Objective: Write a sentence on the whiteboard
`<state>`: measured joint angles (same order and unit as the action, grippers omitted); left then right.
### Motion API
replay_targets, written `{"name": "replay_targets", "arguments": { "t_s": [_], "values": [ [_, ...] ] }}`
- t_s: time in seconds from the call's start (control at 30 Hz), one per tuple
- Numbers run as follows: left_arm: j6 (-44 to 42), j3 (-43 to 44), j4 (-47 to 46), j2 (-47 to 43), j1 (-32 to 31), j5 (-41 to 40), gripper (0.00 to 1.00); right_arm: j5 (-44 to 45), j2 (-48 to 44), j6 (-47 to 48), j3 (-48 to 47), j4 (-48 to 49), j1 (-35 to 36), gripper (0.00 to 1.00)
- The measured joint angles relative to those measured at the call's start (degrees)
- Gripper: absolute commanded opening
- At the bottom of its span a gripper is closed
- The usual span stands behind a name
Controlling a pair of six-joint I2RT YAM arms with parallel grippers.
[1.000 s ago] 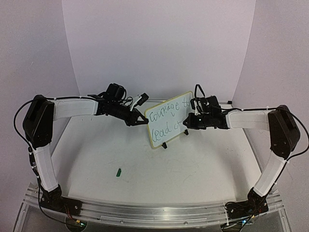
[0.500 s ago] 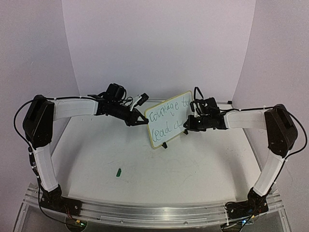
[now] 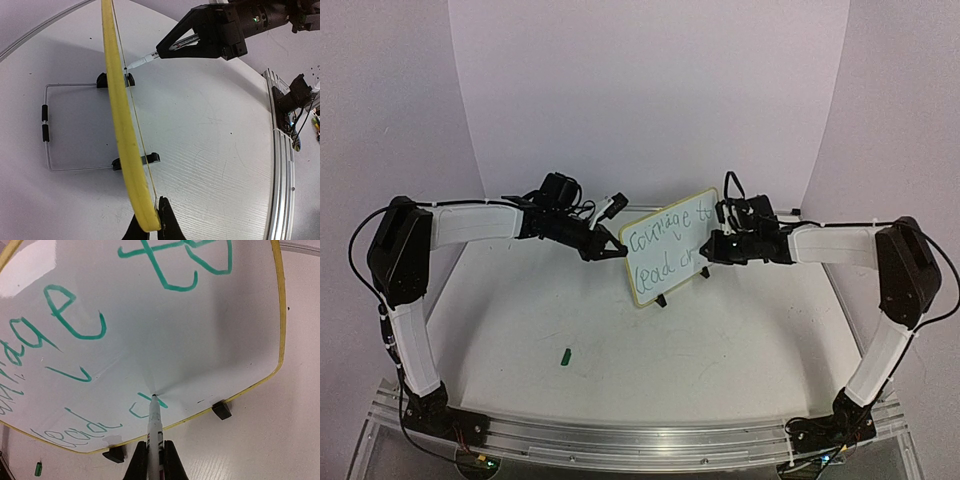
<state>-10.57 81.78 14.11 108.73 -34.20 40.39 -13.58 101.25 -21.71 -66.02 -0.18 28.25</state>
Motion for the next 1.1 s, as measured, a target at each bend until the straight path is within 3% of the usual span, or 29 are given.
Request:
{"name": "replay_targets", "arguments": {
  "t_s": [1.1],
  "values": [
    [0.0, 0.0, 0.0, 0.0, 0.0, 0.0, 0.00, 4.9, 0.6, 0.0, -1.2, 0.5, 0.0, 0.00]
  ]
}}
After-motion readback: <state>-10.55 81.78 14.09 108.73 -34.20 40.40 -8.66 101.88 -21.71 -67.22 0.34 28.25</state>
